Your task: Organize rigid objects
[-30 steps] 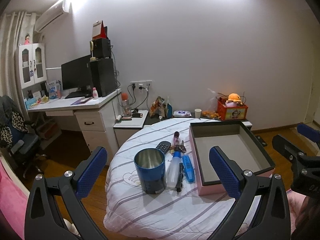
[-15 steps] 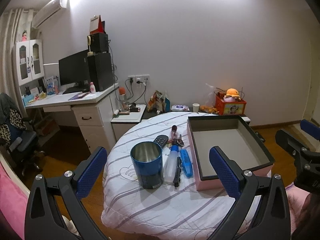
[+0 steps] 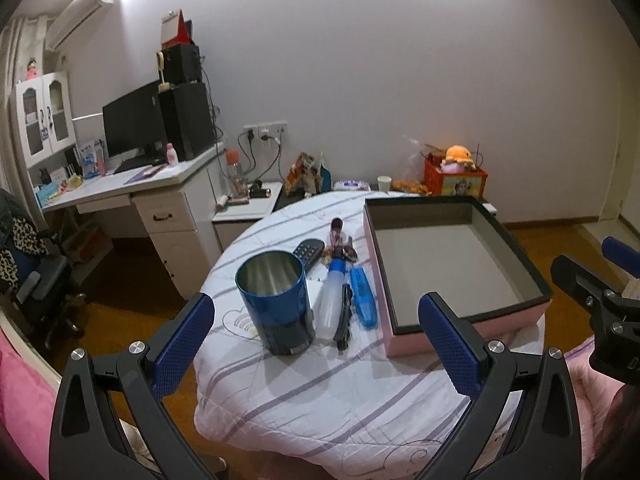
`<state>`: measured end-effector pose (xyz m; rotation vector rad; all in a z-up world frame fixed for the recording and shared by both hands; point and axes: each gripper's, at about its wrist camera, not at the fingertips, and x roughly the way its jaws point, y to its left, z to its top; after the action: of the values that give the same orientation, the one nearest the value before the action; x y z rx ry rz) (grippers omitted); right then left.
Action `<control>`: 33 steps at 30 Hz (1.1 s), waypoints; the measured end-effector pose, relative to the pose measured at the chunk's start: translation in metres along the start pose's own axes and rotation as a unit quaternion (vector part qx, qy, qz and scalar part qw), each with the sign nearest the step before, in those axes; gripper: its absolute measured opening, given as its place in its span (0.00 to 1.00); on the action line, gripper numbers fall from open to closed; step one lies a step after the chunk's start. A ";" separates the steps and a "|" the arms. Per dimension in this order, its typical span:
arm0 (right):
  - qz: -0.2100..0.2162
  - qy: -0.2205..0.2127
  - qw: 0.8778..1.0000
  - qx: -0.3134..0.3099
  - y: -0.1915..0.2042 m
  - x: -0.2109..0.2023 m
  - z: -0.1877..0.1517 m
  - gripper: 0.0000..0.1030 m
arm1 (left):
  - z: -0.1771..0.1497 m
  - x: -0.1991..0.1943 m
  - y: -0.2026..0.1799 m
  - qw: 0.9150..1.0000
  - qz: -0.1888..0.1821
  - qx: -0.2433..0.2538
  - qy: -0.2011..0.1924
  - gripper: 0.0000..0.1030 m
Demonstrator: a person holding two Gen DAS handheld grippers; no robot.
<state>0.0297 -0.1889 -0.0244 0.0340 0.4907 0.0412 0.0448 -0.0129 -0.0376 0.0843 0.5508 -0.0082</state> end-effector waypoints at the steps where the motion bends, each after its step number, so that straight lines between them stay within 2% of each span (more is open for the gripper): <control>1: 0.000 0.004 1.000 0.000 0.000 0.002 -0.001 1.00 | -0.001 0.002 -0.001 1.000 0.001 0.002 0.003 1.00; 10: 0.009 0.025 1.000 -0.009 0.013 0.017 -0.004 1.00 | -0.010 0.016 0.015 1.000 0.012 -0.003 0.028 1.00; 17: 0.008 0.035 0.999 -0.027 0.029 0.026 -0.006 1.00 | -0.014 0.025 0.029 0.999 0.006 -0.013 0.037 1.00; 33: 0.003 0.032 0.999 -0.042 0.037 0.027 -0.002 1.00 | -0.012 0.019 0.039 1.000 -0.003 -0.024 0.013 1.00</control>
<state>0.0513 -0.1505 -0.0368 -0.0479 0.5523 0.0684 0.0557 0.0268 -0.0548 0.0366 0.5778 0.0008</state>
